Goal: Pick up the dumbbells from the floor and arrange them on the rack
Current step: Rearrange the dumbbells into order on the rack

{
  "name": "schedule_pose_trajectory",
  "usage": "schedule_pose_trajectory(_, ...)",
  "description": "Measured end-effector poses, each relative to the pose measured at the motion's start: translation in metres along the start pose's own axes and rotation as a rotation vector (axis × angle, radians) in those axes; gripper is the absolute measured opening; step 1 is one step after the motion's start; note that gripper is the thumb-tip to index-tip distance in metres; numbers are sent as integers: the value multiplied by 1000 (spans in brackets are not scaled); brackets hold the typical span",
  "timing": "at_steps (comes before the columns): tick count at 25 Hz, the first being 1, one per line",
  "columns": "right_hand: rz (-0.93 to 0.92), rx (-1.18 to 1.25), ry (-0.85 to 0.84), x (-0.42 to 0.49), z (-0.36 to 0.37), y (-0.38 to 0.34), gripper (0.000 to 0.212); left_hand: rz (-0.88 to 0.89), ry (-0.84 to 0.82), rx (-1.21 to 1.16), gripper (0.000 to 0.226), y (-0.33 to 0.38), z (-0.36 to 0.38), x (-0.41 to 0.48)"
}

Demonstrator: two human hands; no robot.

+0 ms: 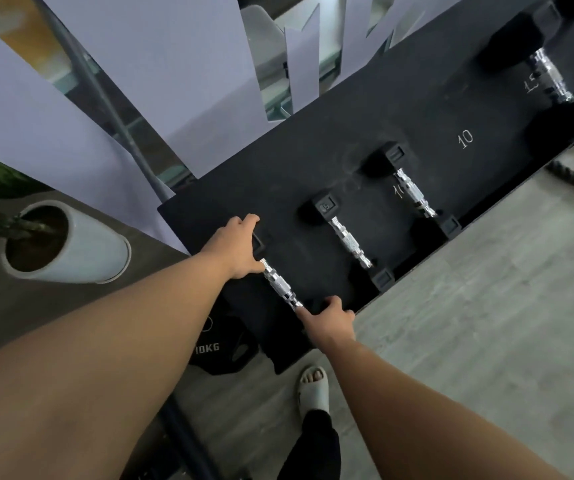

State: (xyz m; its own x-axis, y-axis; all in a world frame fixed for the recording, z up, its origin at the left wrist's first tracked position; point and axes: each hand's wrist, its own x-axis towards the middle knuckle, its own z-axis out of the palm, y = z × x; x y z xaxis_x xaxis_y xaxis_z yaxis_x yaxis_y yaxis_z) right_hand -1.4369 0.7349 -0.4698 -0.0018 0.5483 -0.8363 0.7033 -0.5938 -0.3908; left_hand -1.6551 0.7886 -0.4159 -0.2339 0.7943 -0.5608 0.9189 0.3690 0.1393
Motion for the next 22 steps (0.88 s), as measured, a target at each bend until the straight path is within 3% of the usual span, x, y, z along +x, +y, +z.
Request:
schedule_pose_trajectory(7, 91, 133, 31, 3, -4, -8, 76, 33, 3, 14, 91, 2, -12, -1)
schedule_pose_trajectory(13, 58, 137, -28, -13, -34, -18, 68, 57, -1, 68, 92, 13, -44, -15)
schedule_pose_trajectory(22, -102, 161, 117, -23, -164, -79, 86, 193, 182, 9, 106, 115, -163, 4)
